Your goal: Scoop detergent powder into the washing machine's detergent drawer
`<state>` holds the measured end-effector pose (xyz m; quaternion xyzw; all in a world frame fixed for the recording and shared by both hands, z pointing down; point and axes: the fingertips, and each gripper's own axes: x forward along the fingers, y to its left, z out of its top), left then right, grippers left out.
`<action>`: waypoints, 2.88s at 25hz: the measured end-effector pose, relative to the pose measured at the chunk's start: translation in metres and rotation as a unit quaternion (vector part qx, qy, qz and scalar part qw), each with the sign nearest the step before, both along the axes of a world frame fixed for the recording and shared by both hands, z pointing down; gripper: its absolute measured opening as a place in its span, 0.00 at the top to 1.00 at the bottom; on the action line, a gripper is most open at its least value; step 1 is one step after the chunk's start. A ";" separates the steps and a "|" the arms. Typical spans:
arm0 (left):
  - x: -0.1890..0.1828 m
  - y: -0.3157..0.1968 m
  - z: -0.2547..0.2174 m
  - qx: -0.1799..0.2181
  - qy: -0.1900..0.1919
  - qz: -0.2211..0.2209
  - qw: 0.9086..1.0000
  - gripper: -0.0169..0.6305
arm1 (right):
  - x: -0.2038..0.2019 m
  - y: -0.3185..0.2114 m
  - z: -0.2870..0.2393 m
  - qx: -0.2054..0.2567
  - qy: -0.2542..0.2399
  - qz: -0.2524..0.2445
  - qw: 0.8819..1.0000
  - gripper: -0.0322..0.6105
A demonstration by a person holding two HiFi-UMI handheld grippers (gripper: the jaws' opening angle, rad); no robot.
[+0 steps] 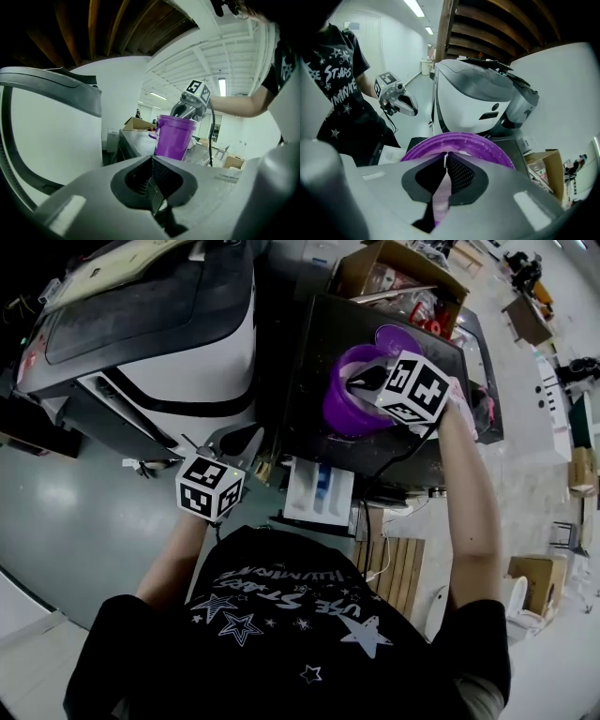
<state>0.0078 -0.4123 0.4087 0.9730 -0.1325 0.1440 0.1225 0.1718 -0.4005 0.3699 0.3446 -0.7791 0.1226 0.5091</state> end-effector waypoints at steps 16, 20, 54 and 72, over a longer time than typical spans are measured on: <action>-0.010 0.001 0.011 -0.016 -0.002 -0.004 1.000 0.97 | 0.009 -0.002 0.001 -0.100 -0.147 0.143 0.974 0.89; -0.011 0.002 0.013 -0.018 -0.004 -0.005 1.000 0.97 | 0.009 -0.003 -0.002 -0.115 -0.186 0.181 0.959 0.89; -0.005 -0.003 0.021 -0.028 -0.016 0.000 0.999 0.97 | 0.047 0.003 -0.049 -0.094 -0.316 0.339 0.881 0.89; -0.006 0.057 0.022 -0.030 -0.050 -0.038 0.998 0.97 | 0.055 0.053 -0.075 0.011 -0.572 0.361 0.736 0.89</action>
